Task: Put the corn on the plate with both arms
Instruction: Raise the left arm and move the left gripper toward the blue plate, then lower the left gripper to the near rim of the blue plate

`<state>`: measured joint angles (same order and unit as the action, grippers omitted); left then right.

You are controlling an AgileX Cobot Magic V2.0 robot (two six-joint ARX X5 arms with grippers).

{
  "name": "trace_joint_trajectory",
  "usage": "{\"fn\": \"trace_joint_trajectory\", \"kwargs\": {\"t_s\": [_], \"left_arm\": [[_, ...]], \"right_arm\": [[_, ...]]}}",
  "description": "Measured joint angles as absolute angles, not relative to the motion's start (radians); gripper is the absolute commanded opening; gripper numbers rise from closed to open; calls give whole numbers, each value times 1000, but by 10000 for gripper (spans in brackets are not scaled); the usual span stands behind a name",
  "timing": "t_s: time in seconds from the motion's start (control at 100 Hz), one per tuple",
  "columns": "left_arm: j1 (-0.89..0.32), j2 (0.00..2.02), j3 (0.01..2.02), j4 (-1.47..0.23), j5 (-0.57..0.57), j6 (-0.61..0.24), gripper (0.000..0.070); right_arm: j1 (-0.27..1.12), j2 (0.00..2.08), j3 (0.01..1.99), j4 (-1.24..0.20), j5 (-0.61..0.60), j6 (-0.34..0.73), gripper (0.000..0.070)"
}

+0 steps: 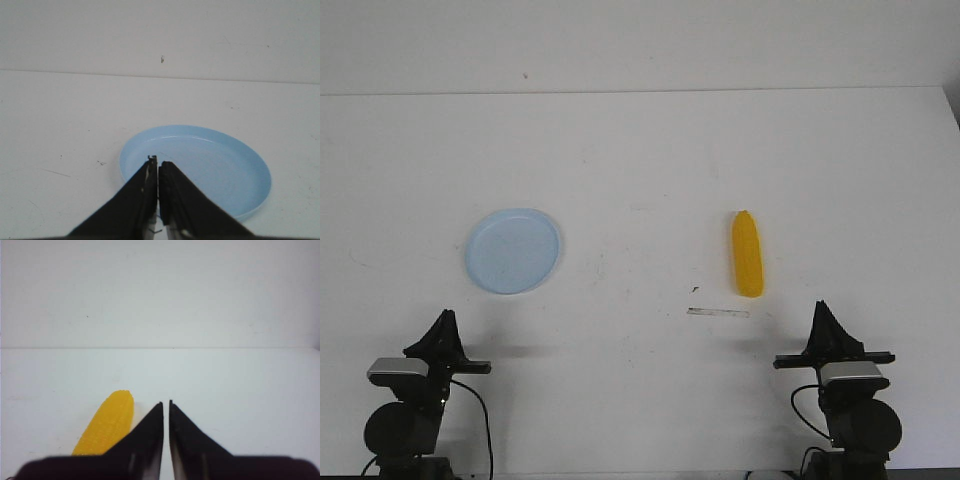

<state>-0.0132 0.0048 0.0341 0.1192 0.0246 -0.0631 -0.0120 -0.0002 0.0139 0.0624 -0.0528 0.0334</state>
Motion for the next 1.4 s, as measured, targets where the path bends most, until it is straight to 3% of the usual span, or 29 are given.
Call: {"fn": "trace_joint_trajectory", "kwargs": {"t_s": [0.25,0.48,0.79,1.4], "left_arm": [[-13,5,34,130,25,-64,1],[-13,5,36,322,25,-91,1],[-13,35,210,184,25,-96,1],[-13,533,529,161,27,-145,1]], "right_arm": [[-12,0,14,62,-53,33,19],[-12,0,14,62,-53,33,19],[-12,0,14,62,-53,33,19],[-12,0,14,62,-53,33,19]]}}
